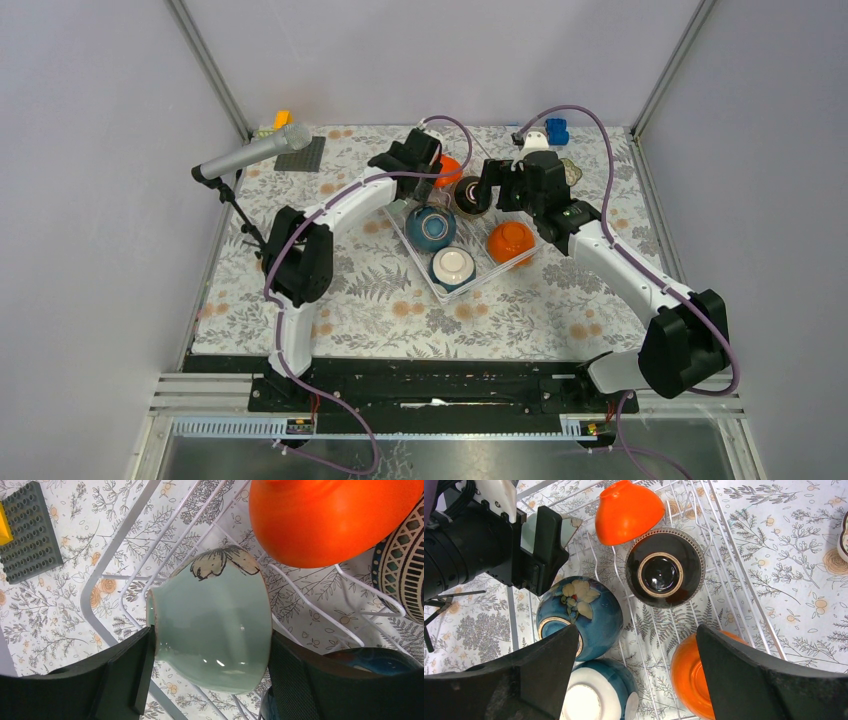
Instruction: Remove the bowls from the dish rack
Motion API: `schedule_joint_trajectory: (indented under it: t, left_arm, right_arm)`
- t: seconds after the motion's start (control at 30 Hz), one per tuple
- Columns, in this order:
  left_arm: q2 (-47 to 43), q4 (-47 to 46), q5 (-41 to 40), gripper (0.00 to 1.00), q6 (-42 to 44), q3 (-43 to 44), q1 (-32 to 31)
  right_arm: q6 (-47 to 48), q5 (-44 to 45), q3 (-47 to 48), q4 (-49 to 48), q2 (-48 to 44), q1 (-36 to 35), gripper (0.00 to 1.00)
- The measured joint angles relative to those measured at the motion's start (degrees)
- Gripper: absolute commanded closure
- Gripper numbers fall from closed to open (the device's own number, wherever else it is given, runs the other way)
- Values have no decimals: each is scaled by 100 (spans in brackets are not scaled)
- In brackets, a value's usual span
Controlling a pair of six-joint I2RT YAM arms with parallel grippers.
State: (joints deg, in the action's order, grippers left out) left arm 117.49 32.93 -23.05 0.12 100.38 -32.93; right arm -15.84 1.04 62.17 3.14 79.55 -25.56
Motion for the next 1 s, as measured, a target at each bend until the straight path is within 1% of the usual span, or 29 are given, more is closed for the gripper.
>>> schedule_joint_trajectory:
  t: [0.3,0.43,0.6,0.73,0.83,1.0]
  left_arm:
    - [-33,-4,-328,38,-146,13,-52]
    - [-299,-131,-527,39,-151,-162,-116]
    - [-1128,-612,-575,44,-216,-817,-125]
    - [-1884,-1086,-557,46,-365,-1449,-114]
    - [-2310,-1392,-494,47,-577,-1834,-85]
    - [-3016,-2035,-87,49,-1156,-2640,85]
  right_arm:
    - [0,0,0,0,0,0,6]
    - [-2,-4,0,0,-9,0,6]
    - [-2,-9,-13,2,-87,0,6]
    - [-2,-11,-20,2,-199,0,6]
    - [-2,-11,-20,2,-238,0,6]
    - [-2,-20,-22,2,-249,0,6]
